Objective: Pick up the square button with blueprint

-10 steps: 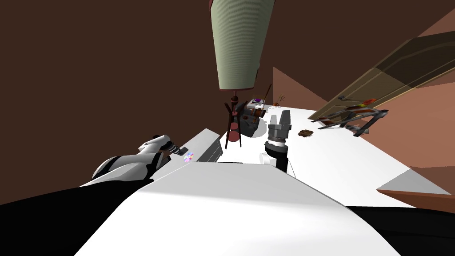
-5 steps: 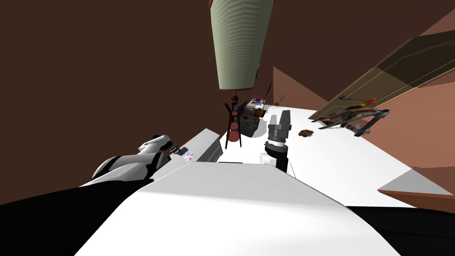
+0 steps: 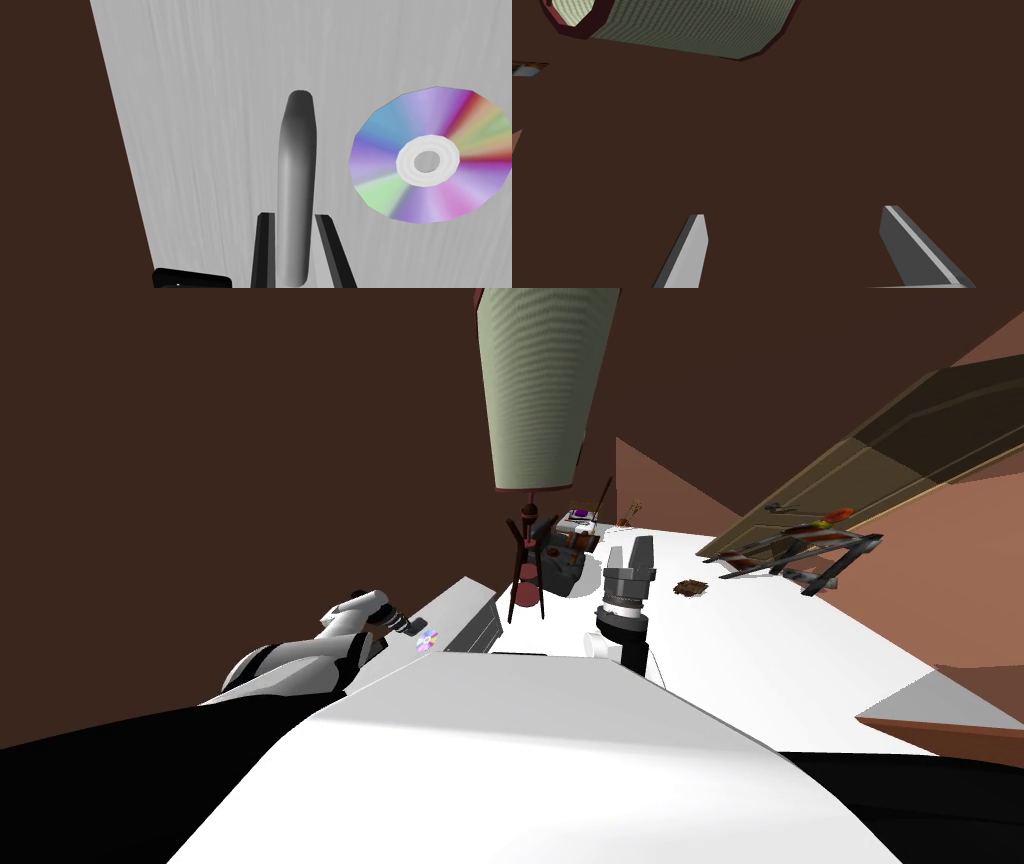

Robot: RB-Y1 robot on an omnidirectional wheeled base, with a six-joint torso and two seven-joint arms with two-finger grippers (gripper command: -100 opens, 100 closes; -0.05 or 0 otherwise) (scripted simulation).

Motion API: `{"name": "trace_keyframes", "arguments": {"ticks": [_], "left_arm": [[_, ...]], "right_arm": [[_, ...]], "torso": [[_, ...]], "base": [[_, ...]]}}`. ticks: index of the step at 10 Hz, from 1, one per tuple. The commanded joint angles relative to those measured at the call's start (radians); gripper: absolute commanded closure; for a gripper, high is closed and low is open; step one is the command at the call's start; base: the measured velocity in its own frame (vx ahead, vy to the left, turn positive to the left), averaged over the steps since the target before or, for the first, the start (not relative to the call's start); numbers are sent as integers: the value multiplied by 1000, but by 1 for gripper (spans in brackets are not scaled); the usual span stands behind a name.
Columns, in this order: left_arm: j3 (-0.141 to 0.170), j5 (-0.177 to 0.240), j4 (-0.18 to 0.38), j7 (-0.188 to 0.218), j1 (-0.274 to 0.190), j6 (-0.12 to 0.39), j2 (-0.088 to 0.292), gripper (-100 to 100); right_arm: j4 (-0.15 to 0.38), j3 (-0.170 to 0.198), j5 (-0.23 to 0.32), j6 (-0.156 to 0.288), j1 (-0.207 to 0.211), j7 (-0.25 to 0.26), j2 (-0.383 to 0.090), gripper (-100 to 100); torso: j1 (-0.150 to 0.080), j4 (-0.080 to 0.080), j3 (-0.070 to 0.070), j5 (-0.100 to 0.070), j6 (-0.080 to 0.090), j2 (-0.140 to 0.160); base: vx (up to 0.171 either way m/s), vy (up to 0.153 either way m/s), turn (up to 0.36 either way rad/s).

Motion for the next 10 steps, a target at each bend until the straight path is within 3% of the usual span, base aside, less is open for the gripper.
{"name": "trace_keyframes", "arguments": {"ticks": [1, 2, 3, 4, 5, 6, 7, 10], "left_arm": [[25, -36, -1, -11, -19, 9, -14, 100], [25, -36, -1, -11, -19, 9, -14, 100], [76, -80, -54, -10, -15, 45, -48, 100], [80, -96, -54, -10, -15, 45, -48, 100], [122, -131, -103, -10, -12, 82, -81, 100], [135, -156, -107, -10, -12, 82, -81, 100], [173, -188, -141, -9, -8, 118, -114, 100], [245, -275, -213, -9, -5, 154, -147, 100]], "right_arm": [[0, 0, 0, 0, 0, 0, 0, 0], [0, 0, 0, 0, 0, 0, 0, 0], [0, 0, 0, 0, 0, 0, 0, 0], [0, 0, 0, 0, 0, 0, 0, 0], [0, 0, 0, 0, 0, 0, 0, 0], [0, 0, 0, 0, 0, 0, 0, 0], [0, 0, 0, 0, 0, 0, 0, 0], [0, 0, 0, 0, 0, 0, 0, 0]], "torso": [[0, 0, 0, 0, 0, 0], [0, 0, 0, -1, 0, 0], [-1, 0, 0, -1, 0, 0], [0, 0, 0, 0, 0, -1], [0, 0, 0, -1, 0, 0], [0, 0, 0, -1, 0, 0], [0, 0, 0, -1, 0, 0], [0, 1, 1, -1, 0, 1]], "base": [[-11, 16, -3], [-5, 7, -4], [-7, 21, 19], [-6, 20, -7], [-5, 32, 15], [-4, 23, -3], [-12, 24, 14], [-12, 24, 3]]}}
